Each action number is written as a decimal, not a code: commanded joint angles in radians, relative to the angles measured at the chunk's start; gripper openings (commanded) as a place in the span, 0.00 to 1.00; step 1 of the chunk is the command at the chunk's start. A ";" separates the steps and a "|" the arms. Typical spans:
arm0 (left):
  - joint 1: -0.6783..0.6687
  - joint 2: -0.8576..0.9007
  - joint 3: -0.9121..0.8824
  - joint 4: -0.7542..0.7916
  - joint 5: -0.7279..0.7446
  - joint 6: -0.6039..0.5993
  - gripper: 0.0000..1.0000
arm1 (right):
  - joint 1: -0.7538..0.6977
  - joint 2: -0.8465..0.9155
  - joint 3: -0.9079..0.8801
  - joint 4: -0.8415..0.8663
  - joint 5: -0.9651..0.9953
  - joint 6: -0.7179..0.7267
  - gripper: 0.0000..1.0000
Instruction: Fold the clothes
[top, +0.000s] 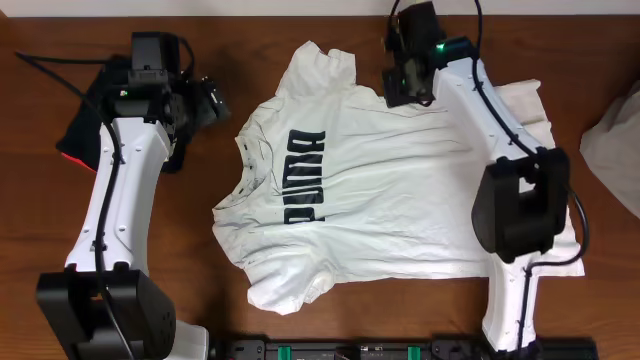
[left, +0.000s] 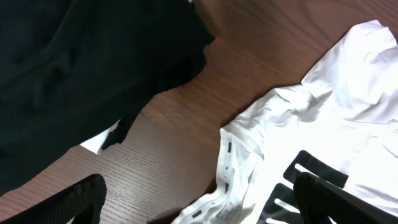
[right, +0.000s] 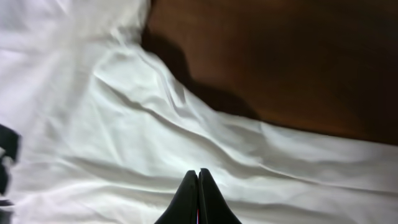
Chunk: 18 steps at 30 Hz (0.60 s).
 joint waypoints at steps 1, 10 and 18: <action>0.003 0.006 0.002 -0.003 -0.012 0.005 0.98 | -0.006 0.078 -0.011 0.004 -0.007 0.011 0.01; 0.003 0.006 0.002 -0.003 -0.012 0.005 0.98 | -0.016 0.196 -0.011 0.117 -0.001 0.013 0.01; 0.003 0.006 0.002 -0.002 -0.012 0.005 0.98 | -0.048 0.203 -0.011 0.290 0.002 0.014 0.05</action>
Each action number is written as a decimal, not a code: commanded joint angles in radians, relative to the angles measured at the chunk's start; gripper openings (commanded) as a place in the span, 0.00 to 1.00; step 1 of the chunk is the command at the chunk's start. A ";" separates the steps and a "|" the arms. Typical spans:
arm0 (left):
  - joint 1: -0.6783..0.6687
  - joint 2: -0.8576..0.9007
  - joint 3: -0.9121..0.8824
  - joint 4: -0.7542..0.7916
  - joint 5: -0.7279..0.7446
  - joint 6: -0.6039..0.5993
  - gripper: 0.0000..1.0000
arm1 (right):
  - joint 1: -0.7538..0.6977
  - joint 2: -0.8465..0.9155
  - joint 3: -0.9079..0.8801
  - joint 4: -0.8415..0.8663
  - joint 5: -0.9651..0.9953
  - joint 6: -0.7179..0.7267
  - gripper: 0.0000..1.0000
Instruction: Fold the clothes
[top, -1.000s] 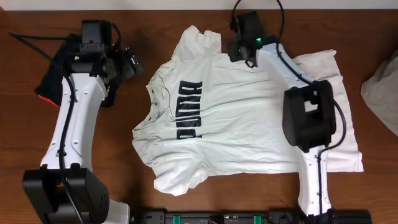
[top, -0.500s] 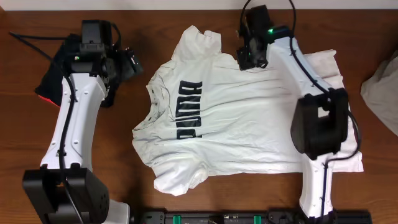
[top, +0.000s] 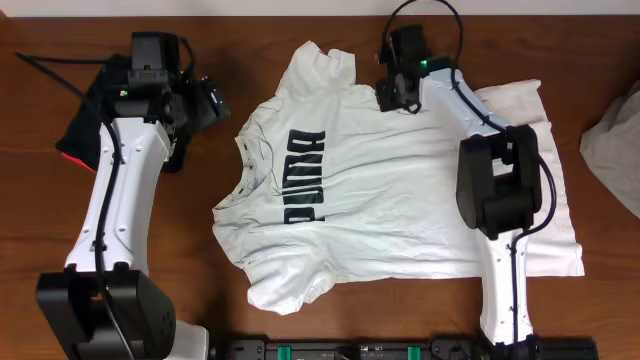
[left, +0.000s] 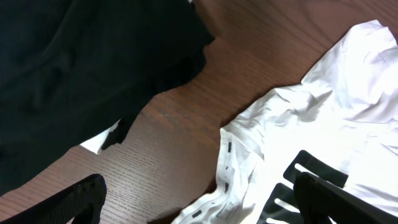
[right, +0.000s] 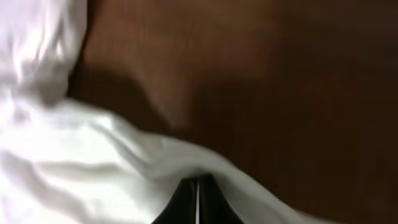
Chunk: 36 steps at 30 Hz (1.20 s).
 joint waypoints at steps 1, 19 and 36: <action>0.003 0.006 0.002 -0.003 -0.012 0.005 0.98 | -0.031 0.023 -0.006 0.034 0.004 0.010 0.05; 0.003 0.006 0.002 -0.003 -0.012 0.005 0.98 | -0.232 -0.223 0.001 -0.161 0.003 0.010 0.18; 0.003 0.006 0.002 -0.003 -0.012 0.005 0.98 | -0.333 -0.076 -0.002 -0.337 0.003 0.010 0.01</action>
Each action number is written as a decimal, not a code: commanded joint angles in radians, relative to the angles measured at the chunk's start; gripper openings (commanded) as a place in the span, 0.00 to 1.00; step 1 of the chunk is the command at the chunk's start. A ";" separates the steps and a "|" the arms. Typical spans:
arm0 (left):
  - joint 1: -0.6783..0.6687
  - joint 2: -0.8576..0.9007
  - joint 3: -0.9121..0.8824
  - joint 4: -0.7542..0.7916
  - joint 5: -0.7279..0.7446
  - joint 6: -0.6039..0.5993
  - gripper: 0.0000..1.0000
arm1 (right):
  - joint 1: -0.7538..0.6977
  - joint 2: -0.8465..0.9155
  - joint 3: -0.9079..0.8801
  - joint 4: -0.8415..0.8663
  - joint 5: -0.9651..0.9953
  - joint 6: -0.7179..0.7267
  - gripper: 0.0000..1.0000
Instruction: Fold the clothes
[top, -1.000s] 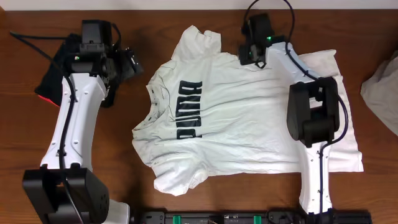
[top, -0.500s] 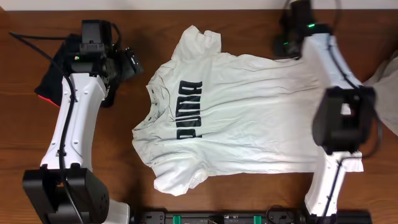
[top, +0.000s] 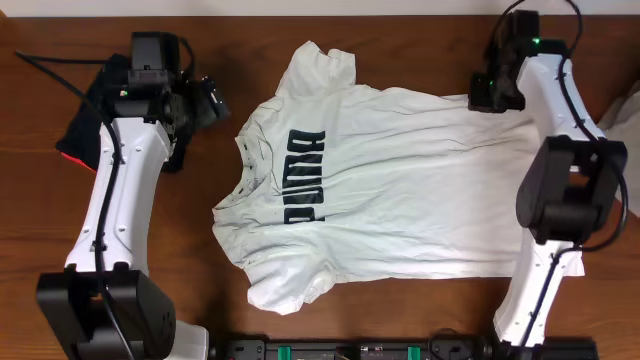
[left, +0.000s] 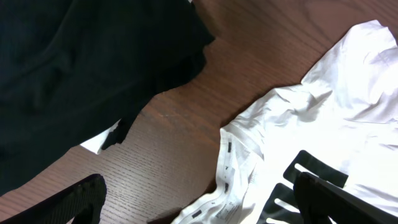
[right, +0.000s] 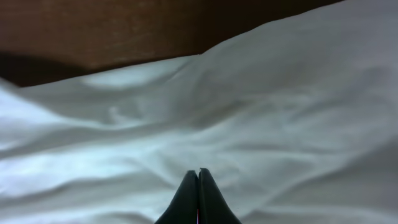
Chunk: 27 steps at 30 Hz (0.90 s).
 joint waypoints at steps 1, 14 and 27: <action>0.003 0.006 0.002 -0.003 -0.012 0.005 0.98 | -0.010 0.050 -0.007 0.029 0.001 0.003 0.01; 0.003 0.006 0.002 -0.003 -0.012 0.005 0.98 | -0.019 0.126 -0.007 0.298 0.003 0.003 0.02; 0.003 0.006 0.002 -0.003 -0.012 0.005 0.98 | -0.048 0.048 -0.003 0.375 0.000 0.003 0.14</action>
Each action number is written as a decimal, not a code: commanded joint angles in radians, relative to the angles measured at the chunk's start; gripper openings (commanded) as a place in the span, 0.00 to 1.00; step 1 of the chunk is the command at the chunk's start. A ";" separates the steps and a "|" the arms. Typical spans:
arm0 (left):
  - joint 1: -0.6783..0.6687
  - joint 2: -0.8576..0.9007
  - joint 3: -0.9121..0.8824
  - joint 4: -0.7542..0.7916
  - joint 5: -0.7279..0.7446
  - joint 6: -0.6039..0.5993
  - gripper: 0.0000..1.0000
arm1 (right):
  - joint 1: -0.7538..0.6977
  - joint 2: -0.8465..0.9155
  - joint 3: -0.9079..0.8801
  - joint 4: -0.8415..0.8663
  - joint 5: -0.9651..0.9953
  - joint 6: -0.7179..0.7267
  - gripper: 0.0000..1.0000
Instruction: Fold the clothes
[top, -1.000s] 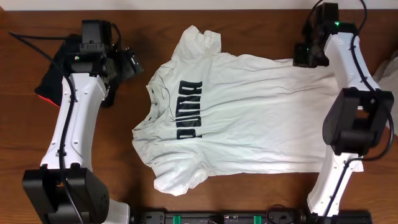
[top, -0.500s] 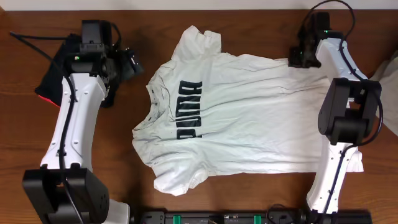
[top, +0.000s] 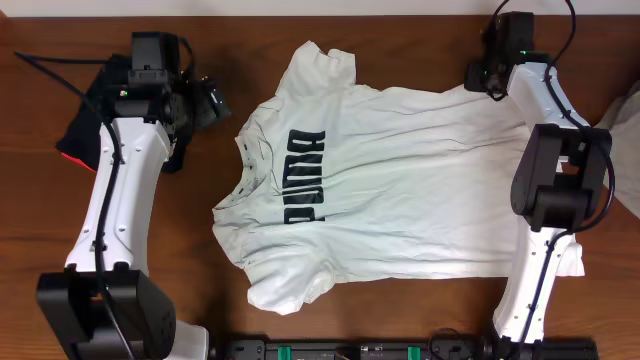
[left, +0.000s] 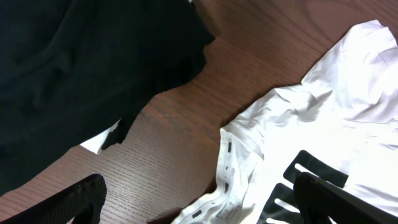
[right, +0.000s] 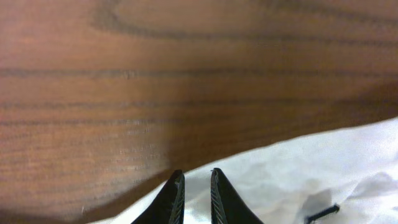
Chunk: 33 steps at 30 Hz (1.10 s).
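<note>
A white T-shirt (top: 380, 180) with a black PUMA print lies flat on the wooden table, collar to the left and hem to the right. My right gripper (top: 480, 82) sits at the shirt's far hem corner. In the right wrist view this gripper (right: 196, 177) has its jaws a narrow gap apart over the shirt's edge (right: 298, 174). My left gripper (top: 212, 100) hangs open beside the collar. In the left wrist view the left gripper (left: 199, 186) has its fingers wide apart above the collar (left: 233, 168), holding nothing.
A black garment (top: 85, 120) with a red bit under it lies at the far left, under the left arm; it also fills the left wrist view's upper left (left: 74, 62). A grey cloth (top: 625, 125) lies at the table's right edge.
My right gripper has moved slightly up and left along the shirt's far edge, and its jaws, shut before, now stand slightly apart. The shirt and the left arm are unchanged.
My right gripper was shut on the shirt near its far edge, mid-table, with the hem part bunched at the right. It then was shut a little further left. Later it was shut at the far right, the shirt spread flat. Now its jaws are parted there.
</note>
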 joint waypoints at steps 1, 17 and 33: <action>0.003 0.006 0.002 -0.003 -0.012 0.005 0.98 | -0.039 -0.087 0.001 -0.051 0.000 0.002 0.15; 0.003 0.006 0.002 -0.003 -0.012 0.005 0.98 | -0.156 -0.607 0.001 -0.649 0.000 0.056 0.33; 0.003 0.006 0.002 0.001 -0.012 0.005 0.98 | -0.213 -0.911 -0.086 -0.994 0.019 0.149 0.44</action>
